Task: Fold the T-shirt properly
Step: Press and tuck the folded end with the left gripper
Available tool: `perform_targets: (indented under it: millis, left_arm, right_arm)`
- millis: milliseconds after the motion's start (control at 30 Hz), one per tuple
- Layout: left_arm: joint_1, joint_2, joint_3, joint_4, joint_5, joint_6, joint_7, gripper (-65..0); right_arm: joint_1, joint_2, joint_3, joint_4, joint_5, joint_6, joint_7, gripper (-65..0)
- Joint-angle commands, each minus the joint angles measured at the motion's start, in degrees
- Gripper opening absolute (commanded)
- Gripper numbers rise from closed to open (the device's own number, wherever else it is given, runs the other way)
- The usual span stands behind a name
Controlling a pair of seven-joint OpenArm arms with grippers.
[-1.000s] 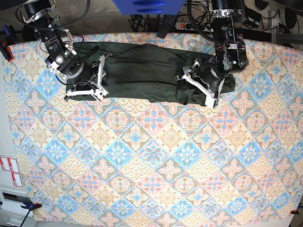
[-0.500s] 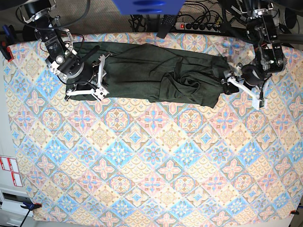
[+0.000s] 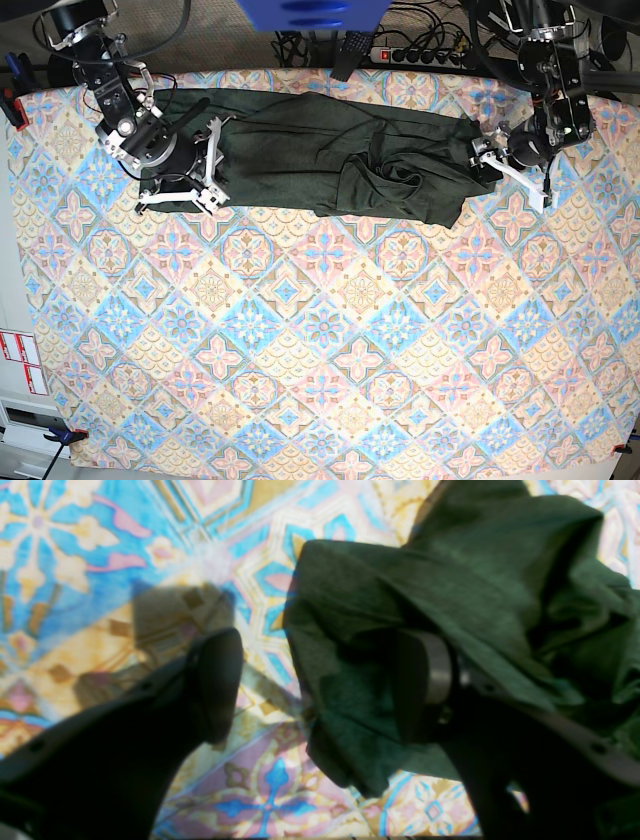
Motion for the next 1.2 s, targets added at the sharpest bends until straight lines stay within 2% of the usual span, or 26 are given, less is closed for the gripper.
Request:
perform_targets:
  millis: [0,200,267,333,467,533,700,867,1067,1167]
  left_arm:
    - [-0.28,-0.51,-0.1,-0.56,-0.26,-0.04,-1.19,-18.6]
    - [-1.24,-0.42,5.53,-5.66,-0.44,0.05,-4.97,-18.6]
    - [-1.24,-0.33,6.85,-5.83,-0.53,-0.04,-5.32,-21.2]
    - [-1.07,-0.33,8.34,-5.04,-0.62,-0.12,-5.32,-30.4]
    - [0.43,-0.33,9.84,-2.4,-3.69,-0.3,-6.02,-57.7]
    - [1.66,-0.33,9.66,-0.03,-6.59,-0.3,-5.93,-65.0]
    - [5.44,-0.33,9.84,7.62,-8.97,-0.21,-6.02,-65.0]
    - [7.81,1.69,9.84,13.86,-8.79,-0.21,-5.93,-65.0]
    - [8.34,1.78,10.01,15.35,-8.97,-0.12,-5.84,-65.0]
    - [8.34,2.39,13.7,15.35,-8.97,-0.21,-5.84,-65.0]
  right_arm:
    - [0.28,0.65,0.48,1.02,0.39,-0.06,0.84,-51.0]
    - [0.46,0.65,0.48,1.11,0.39,-0.06,0.84,-51.0]
    - [0.46,0.65,0.48,1.11,0.39,-0.06,0.84,-51.0]
    - [0.37,0.65,0.48,1.11,0.39,-0.06,0.84,-51.0]
    - [0.28,0.65,0.48,1.11,0.39,-0.06,0.84,-51.1]
    - [0.28,0.65,0.48,1.11,0.39,-0.06,0.84,-51.1]
    - [0.37,0.65,0.48,1.11,0.39,-0.06,0.84,-51.1]
    - [0.55,0.65,0.48,1.11,0.39,-0.06,0.84,-51.0]
    - [0.55,0.65,0.48,1.02,0.39,-0.06,0.84,-51.0]
    - [0.55,0.65,0.48,1.02,0.39,-0.06,0.84,-51.0]
